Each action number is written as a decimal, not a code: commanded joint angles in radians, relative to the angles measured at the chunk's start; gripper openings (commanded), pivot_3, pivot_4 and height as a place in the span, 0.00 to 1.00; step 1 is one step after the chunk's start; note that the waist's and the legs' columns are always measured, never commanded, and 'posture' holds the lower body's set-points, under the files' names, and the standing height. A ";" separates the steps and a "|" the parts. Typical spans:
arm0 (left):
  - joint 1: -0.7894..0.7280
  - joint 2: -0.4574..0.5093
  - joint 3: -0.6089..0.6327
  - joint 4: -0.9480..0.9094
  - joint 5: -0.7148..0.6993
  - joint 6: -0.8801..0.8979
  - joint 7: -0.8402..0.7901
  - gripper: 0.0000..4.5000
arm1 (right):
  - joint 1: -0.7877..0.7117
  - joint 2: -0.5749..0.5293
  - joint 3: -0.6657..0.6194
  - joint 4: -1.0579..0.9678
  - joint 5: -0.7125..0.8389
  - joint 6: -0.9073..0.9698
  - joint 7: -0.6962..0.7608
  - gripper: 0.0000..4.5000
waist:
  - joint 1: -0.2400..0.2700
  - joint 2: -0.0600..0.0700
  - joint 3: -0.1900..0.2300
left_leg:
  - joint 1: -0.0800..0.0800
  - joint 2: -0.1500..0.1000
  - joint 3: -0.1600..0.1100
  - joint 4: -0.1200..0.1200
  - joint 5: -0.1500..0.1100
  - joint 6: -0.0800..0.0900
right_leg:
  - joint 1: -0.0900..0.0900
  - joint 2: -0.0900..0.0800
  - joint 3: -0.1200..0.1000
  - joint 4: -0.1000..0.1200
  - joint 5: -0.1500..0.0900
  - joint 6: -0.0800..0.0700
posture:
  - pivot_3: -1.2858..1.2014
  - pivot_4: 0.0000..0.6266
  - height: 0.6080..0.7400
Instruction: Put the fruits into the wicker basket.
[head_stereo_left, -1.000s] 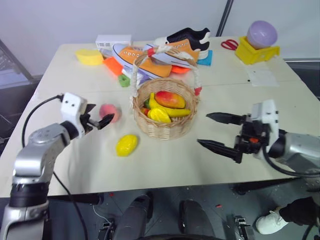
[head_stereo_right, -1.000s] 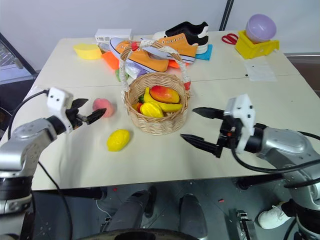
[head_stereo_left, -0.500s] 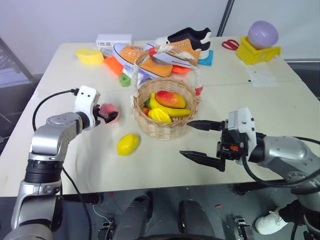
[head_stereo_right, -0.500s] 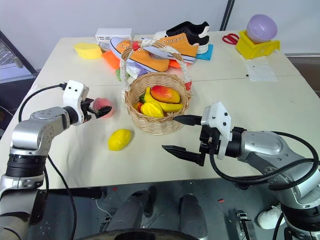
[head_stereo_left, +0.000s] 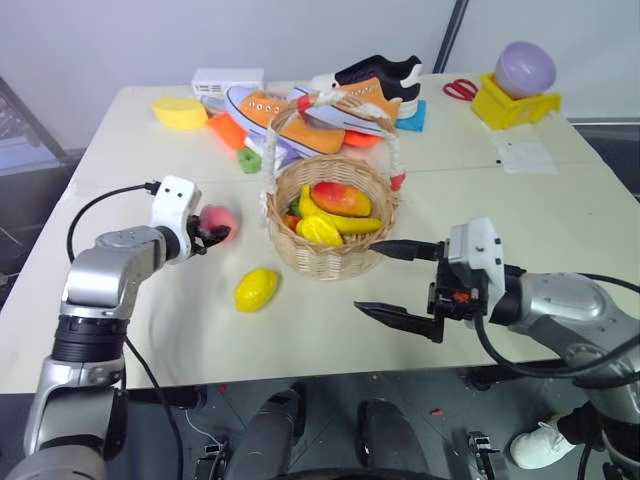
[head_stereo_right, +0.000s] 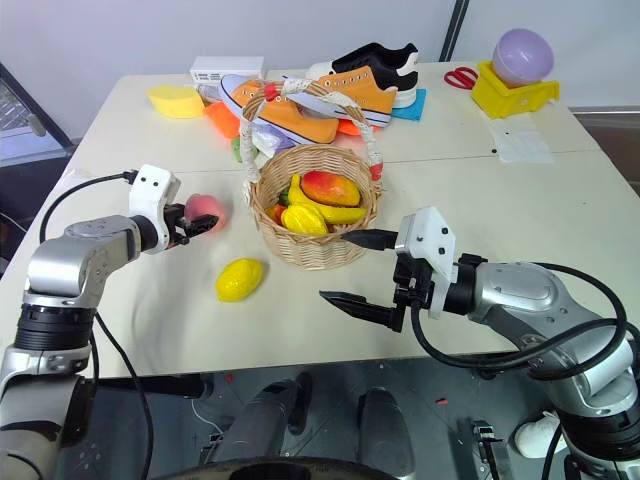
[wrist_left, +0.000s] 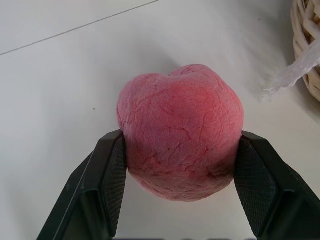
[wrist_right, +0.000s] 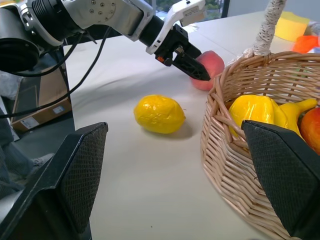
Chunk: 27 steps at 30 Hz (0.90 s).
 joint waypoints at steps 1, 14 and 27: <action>0.032 0.074 0.114 -0.108 -0.058 -0.069 -0.101 0.59 | -0.010 -0.009 -0.030 -0.041 0.009 -0.015 -0.003 1.00 | -0.002 0.000 0.000 | 0.000 0.000 0.000 0.000 0.000 0.000 | 0.000 0.000 0.000 0.000 0.000 0.000 | 0.52 0.24 1.00; -0.195 -0.065 -0.123 -0.373 -0.242 0.006 -0.149 0.59 | -0.093 -0.069 -0.122 0.119 -0.027 -0.030 0.052 1.00 | 0.028 -0.002 0.000 | 0.001 0.000 0.003 0.003 0.000 0.000 | 0.006 -0.002 -0.003 -0.002 -0.001 -0.002 | 0.52 0.24 1.00; -0.153 -0.029 -0.071 -0.303 -0.233 -0.136 -0.304 0.99 | -0.010 -0.047 -0.145 0.037 -0.031 -0.026 -0.001 1.00 | 0.001 -0.002 0.000 | 0.000 0.001 0.002 0.002 0.002 0.003 | 0.004 -0.001 -0.003 -0.001 -0.001 -0.002 | 0.52 0.24 1.00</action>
